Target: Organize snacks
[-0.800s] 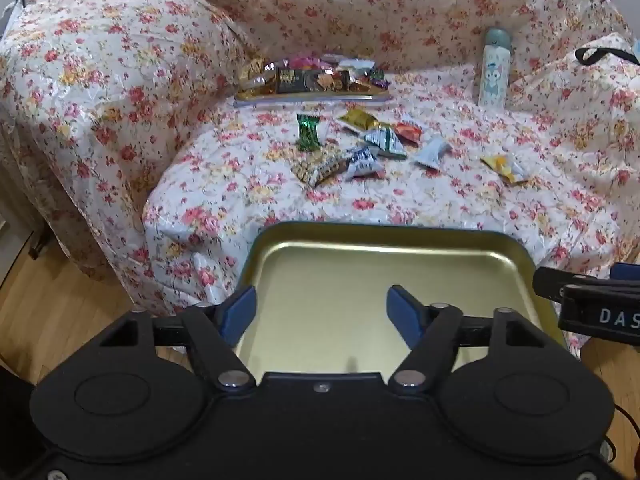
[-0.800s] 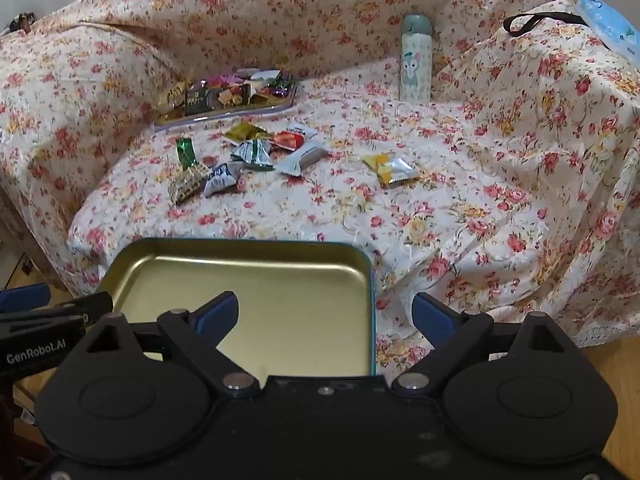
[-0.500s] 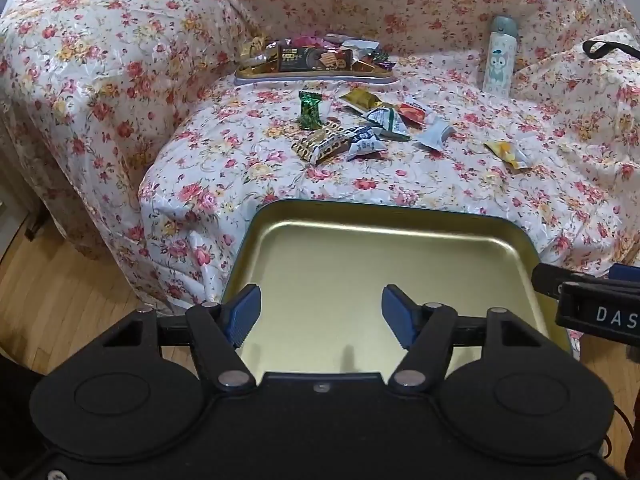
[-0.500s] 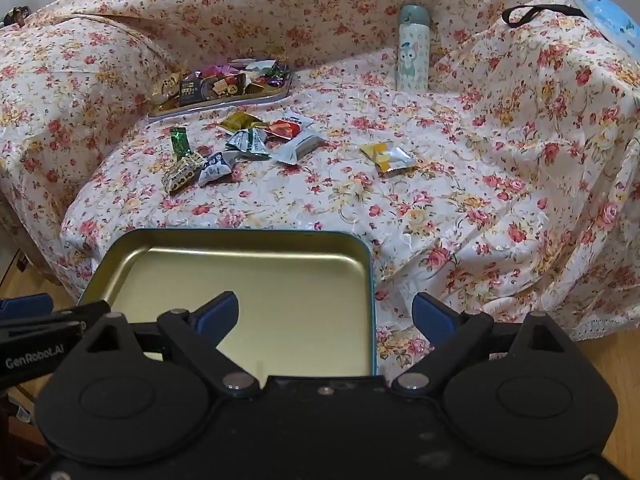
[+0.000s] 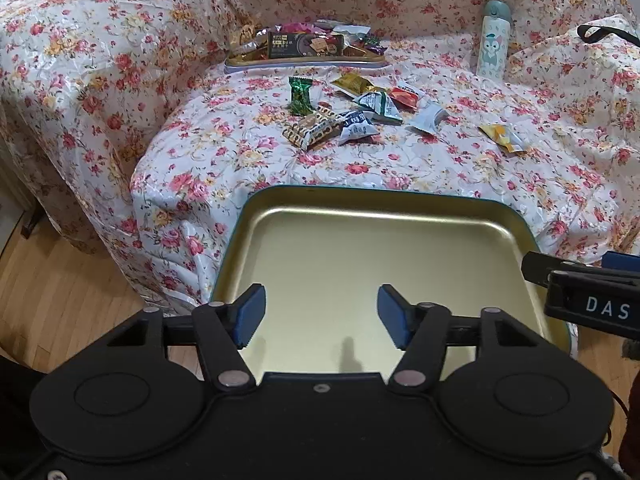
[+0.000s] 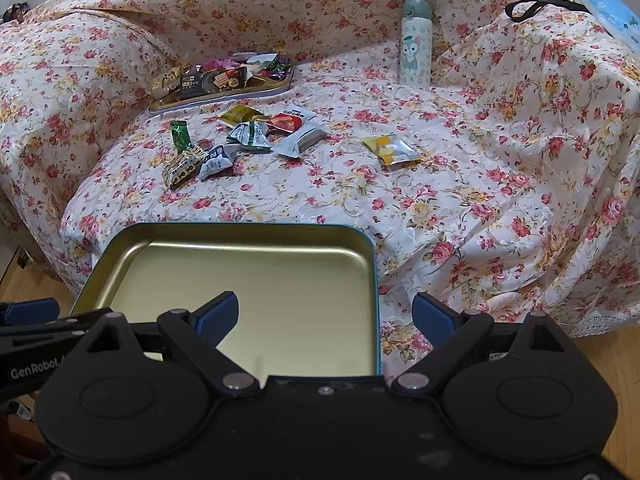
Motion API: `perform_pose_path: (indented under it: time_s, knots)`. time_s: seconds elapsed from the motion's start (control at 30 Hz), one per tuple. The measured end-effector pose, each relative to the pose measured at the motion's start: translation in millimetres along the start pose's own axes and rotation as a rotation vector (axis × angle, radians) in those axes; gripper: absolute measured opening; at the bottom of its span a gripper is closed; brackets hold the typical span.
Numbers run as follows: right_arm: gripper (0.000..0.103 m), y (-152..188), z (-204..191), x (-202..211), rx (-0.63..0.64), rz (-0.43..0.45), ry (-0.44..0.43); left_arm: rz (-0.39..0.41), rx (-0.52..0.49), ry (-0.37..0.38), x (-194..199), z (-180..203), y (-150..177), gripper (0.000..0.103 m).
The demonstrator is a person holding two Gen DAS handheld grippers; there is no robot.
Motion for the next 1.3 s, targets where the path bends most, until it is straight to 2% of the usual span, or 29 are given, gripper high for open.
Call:
perform_pose_path:
  time_s: [0.53, 1.3]
  knots:
    - [0.098, 2.1, -1.5, -0.5, 0.003, 0.009, 0.005, 0.009, 0.006, -0.001, 1.7, 1.3, 2.6, 0.063]
    - [0.101, 6.1, -3.5, -11.4, -0.016, -0.06, 0.017, -0.012, 0.026, -0.004, -0.7, -1.1, 3.6, 0.063]
Point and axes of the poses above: each gripper's, at about its wrist camera, not at the fingertips, and x roughly against the way its jaws point, z to its right, y to its underside, the point moved 3 cm from there along -x, roughly the way its jaws point, and after that the axes turned 7 degrees about x, right-handed, at the moved point
